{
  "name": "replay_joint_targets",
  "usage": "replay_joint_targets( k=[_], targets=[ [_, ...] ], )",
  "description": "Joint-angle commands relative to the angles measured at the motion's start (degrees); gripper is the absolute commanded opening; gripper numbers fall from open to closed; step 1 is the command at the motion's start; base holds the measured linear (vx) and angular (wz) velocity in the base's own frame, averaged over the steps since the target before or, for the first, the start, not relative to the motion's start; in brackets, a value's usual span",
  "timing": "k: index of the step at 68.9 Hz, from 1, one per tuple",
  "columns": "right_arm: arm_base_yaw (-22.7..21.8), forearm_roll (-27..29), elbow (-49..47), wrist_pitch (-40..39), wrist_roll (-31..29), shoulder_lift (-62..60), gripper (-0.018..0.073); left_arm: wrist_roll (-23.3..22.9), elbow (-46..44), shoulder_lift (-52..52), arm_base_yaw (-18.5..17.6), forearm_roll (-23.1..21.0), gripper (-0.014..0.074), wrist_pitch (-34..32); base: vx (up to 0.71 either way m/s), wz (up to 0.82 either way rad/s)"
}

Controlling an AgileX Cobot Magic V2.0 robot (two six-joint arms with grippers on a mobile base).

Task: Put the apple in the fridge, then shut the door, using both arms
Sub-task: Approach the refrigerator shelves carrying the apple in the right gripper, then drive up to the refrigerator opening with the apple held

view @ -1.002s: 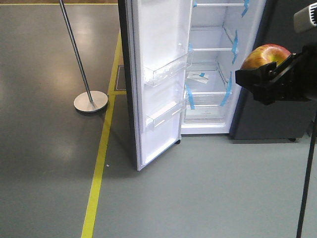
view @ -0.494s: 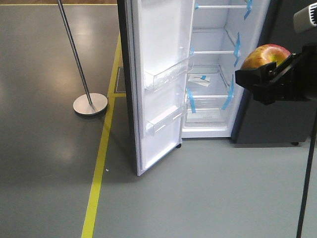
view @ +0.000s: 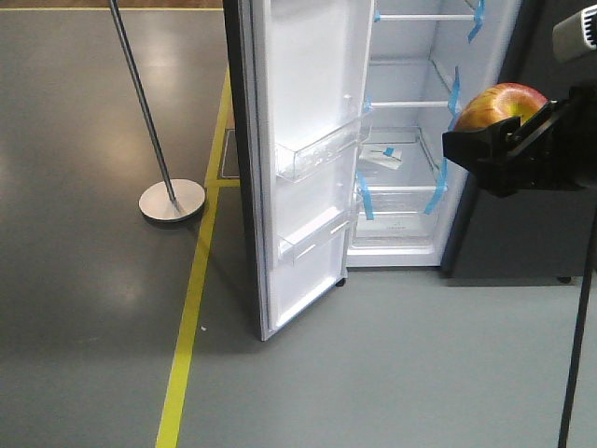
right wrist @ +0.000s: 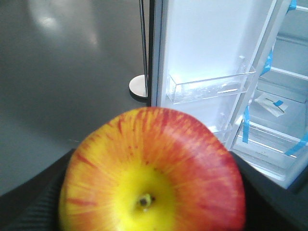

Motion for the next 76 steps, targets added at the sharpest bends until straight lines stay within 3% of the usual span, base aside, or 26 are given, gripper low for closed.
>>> replay_joint_targets(
  k=[1,76],
  targets=[
    [-0.09,1.20,-1.60,-3.49,-0.41,-1.23,0.0057,-0.45,-1.13,-0.81,-0.48,-0.58,-0.0008,-4.19,0.08,0.02],
    [-0.09,1.20,-1.60,-3.49,-0.41,-1.23,0.0057,-0.45,-1.13,-0.81,-0.48,-0.58,-0.0008,-4.19,0.08,0.01]
  ],
)
